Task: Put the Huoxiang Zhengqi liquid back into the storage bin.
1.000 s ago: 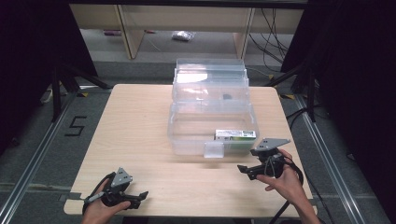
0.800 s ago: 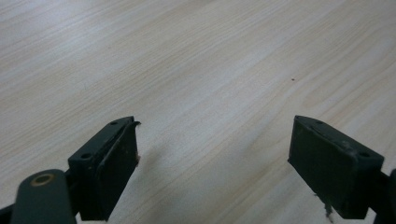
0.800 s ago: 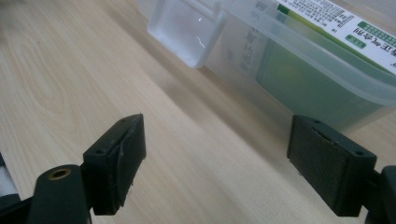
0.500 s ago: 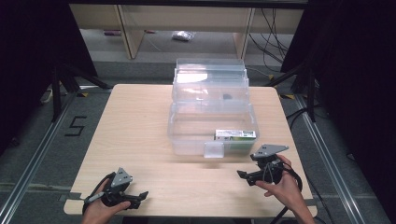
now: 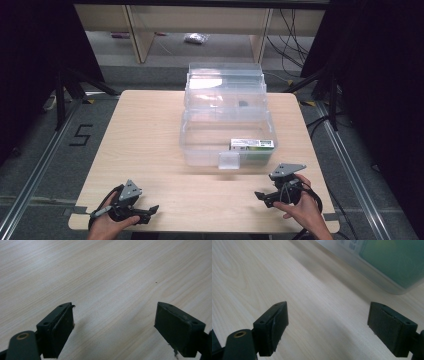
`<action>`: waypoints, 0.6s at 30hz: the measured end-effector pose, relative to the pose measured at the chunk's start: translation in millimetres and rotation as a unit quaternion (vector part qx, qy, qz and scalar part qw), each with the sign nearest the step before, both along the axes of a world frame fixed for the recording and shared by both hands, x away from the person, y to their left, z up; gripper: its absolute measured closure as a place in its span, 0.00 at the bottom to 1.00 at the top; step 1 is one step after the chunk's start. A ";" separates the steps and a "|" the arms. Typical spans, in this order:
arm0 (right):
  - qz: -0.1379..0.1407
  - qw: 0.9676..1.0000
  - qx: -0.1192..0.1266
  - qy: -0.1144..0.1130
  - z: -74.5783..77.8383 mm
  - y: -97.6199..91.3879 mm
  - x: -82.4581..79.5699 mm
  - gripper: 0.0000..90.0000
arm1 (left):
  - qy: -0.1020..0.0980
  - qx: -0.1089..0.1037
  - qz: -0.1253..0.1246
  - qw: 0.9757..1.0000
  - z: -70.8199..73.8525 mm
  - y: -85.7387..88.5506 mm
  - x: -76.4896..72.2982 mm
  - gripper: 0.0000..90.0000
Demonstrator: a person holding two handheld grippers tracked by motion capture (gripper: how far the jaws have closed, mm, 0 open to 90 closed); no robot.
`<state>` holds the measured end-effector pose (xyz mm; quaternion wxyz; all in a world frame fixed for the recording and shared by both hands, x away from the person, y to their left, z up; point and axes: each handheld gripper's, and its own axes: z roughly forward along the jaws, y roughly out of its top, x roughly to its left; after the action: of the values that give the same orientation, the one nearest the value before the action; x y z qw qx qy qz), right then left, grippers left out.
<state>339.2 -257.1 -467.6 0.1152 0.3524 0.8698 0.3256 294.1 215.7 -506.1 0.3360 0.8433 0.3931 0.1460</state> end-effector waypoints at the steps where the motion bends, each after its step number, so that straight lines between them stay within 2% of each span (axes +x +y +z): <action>1: 0.010 1.000 -0.008 0.000 -1.5 -1.2 0.8 0.20 | 0.000 0.000 0.000 1.000 -0.1 0.0 0.0 0.17; 2: 0.008 1.000 -0.003 -0.004 -4.4 -0.2 0.7 0.20 | 0.000 0.000 0.000 1.000 0.0 0.1 0.0 0.17; 3: 0.019 1.000 -0.008 0.001 -5.0 -0.9 1.6 0.20 | 0.000 0.000 0.000 1.000 0.0 0.1 -0.1 0.17; 5: 0.010 1.000 -0.012 0.007 -6.6 0.2 -0.2 0.20 | -0.001 -0.001 0.000 1.000 0.1 0.0 -0.2 0.17; 7: 0.015 1.000 -0.013 0.001 -10.2 0.7 0.9 0.20 | -0.001 -0.002 0.001 1.000 0.1 -0.1 -0.3 0.17; 8: 0.013 1.000 -0.025 0.004 -8.9 0.0 0.2 0.20 | 0.000 0.000 -0.001 1.000 0.2 0.1 -0.1 0.17; 9: 0.021 1.000 -0.022 0.008 -10.5 0.1 1.1 0.20 | 0.001 0.009 -0.006 1.000 0.9 1.2 0.3 0.17; 10: 0.016 1.000 -0.019 0.002 -12.4 0.7 1.0 0.20 | 0.001 0.008 -0.005 1.000 0.9 1.0 0.2 0.17; 12: 0.011 0.999 -0.029 0.020 -11.7 0.5 -0.3 0.20 | 0.001 0.008 -0.006 1.000 1.0 1.2 0.2 0.17; 15: 0.008 0.999 -0.030 0.009 -14.4 0.9 -0.2 0.19 | 0.001 0.007 -0.005 1.000 1.0 1.1 0.1 0.17; 17: 0.004 1.000 -0.027 0.015 -14.1 1.3 -0.8 0.19 | 0.001 0.008 -0.005 1.000 1.1 1.1 0.1 0.17; 18: 0.008 1.000 -0.029 0.010 -14.9 0.9 -0.3 0.19 | 0.001 0.009 -0.005 1.000 1.2 1.2 0.2 0.17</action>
<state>338.9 -256.2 -482.5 0.1143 0.3453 0.8827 0.2977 294.3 216.9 -504.9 0.3292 0.8484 0.3876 0.1469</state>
